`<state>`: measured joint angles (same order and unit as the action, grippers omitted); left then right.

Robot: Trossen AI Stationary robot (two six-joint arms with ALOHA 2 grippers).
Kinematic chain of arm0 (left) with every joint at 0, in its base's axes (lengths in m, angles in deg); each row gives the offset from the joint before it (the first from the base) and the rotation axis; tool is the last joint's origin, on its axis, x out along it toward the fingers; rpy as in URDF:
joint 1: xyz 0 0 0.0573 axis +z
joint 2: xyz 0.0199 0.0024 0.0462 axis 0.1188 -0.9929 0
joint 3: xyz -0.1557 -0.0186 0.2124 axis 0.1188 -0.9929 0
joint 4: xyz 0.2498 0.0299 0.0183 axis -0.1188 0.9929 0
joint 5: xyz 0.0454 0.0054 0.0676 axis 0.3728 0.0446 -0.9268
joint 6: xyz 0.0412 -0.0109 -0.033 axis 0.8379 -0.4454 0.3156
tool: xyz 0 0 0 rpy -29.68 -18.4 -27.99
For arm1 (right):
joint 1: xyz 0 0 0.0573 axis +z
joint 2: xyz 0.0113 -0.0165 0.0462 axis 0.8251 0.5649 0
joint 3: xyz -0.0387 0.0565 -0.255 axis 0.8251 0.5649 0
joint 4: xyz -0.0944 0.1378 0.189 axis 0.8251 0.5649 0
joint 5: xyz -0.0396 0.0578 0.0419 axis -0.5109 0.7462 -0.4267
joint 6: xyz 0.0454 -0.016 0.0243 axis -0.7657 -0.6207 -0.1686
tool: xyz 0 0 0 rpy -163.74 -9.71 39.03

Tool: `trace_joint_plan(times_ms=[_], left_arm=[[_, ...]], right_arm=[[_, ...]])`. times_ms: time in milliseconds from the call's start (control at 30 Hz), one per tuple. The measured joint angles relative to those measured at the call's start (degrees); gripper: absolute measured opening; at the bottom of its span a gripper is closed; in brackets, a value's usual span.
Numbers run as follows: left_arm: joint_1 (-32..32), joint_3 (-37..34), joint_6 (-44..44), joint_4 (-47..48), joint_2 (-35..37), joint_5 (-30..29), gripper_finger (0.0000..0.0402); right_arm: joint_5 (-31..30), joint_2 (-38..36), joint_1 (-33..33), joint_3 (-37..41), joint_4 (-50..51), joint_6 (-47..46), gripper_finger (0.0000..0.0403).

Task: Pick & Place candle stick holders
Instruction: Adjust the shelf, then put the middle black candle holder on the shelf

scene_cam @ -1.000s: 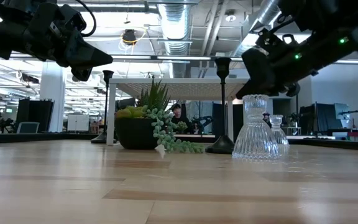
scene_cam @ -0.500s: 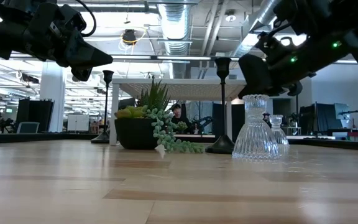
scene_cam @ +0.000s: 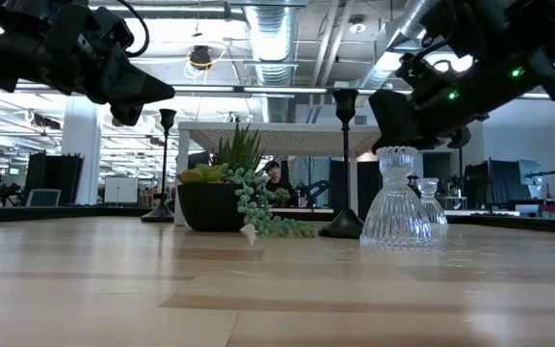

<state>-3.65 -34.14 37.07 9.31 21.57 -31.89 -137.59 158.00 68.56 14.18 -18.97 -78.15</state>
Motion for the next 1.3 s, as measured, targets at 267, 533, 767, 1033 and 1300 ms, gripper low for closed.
trace_joint_plan(times_ms=[267, 533, 767, 1033, 1300], left_arm=[[0.0, 0.0, 0.0, 0.0, 0.0, 0.0, 0.0012], [0.0, 0.0, 0.0, 0.0, 0.0, 0.0, 0.0012], [0.0, 0.0, 0.0, 0.0, 0.0, 0.0, 0.0012], [0.0, 0.0, 0.0, 0.0, 0.0, 0.0, 0.0012], [0.0, 0.0, 0.0, 0.0, 0.0, 0.0, 0.0012]], right_arm=[[11.9, -9.8, 7.2, 0.0, 1.9, 8.4, 0.0000], [30.1, -12.4, 10.3, 0.0, 1.3, 13.5, 0.0000], [23.5, -7.5, 9.0, -0.7, -0.5, 3.7, 0.0000], [19.4, -1.0, 10.3, -11.1, 14.4, -1.9, 0.0000], [20.2, 2.4, 10.0, -17.4, 21.2, -3.7, 0.0000]])
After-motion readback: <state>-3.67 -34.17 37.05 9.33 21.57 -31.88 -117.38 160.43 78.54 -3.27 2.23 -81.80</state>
